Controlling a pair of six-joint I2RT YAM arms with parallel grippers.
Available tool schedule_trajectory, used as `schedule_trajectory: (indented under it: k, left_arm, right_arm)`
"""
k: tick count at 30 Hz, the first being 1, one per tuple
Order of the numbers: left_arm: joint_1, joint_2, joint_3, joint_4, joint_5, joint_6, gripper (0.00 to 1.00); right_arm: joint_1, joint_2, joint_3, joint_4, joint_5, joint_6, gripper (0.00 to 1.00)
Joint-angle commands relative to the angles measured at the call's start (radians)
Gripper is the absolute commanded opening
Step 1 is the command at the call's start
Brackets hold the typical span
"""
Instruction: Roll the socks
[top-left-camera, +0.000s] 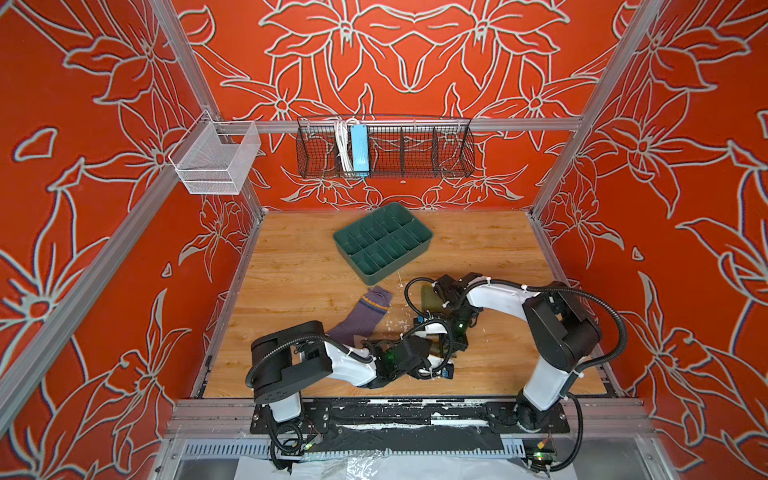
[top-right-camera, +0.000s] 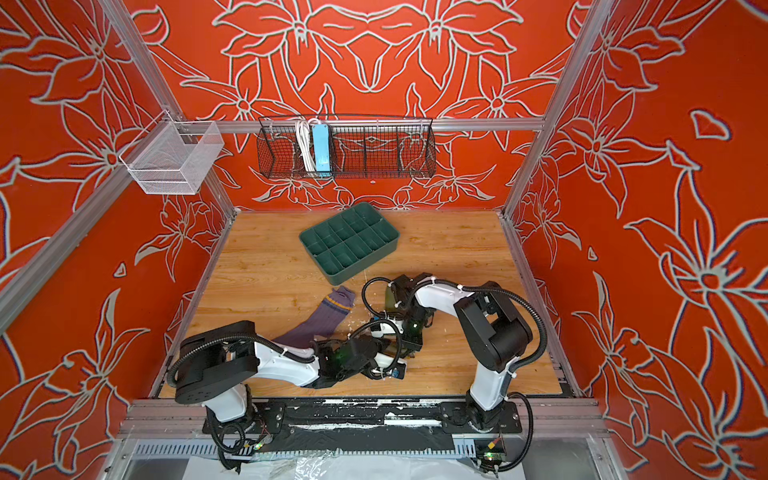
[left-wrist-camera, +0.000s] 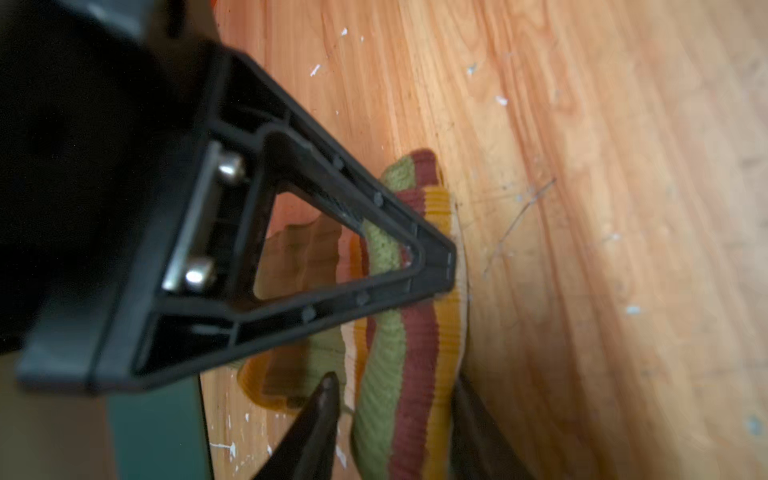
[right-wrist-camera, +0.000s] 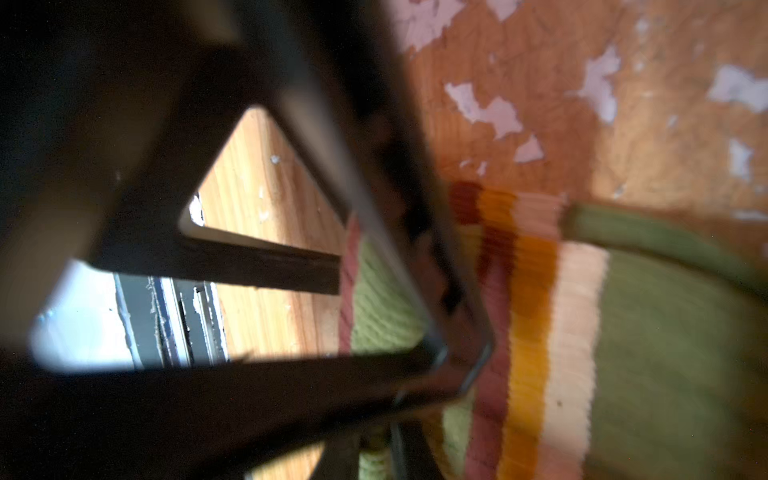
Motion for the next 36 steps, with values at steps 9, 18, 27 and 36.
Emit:
schedule_trajectory:
  k: [9, 18, 27, 36]
  left_arm:
    - [0.008, 0.079, 0.067, -0.185, 0.139, -0.094, 0.02]
    - [-0.003, 0.073, 0.111, -0.369, 0.165, -0.194, 0.0]
    - [-0.006, 0.053, 0.125, -0.503, 0.191, -0.295, 0.0]
    - [0.048, 0.09, 0.337, -0.886, 0.47, -0.373, 0.0]
  right_arm:
    - [0.004, -0.055, -0.055, 0.083, 0.024, -0.006, 0.0]
    - [0.002, -0.203, -0.117, 0.157, 0.097, 0.035, 0.1]
    - [-0.02, -0.612, -0.294, 0.284, 0.254, 0.007, 0.35]
    - [-0.158, -1.053, -0.495, 0.736, 0.733, -0.002, 0.52]
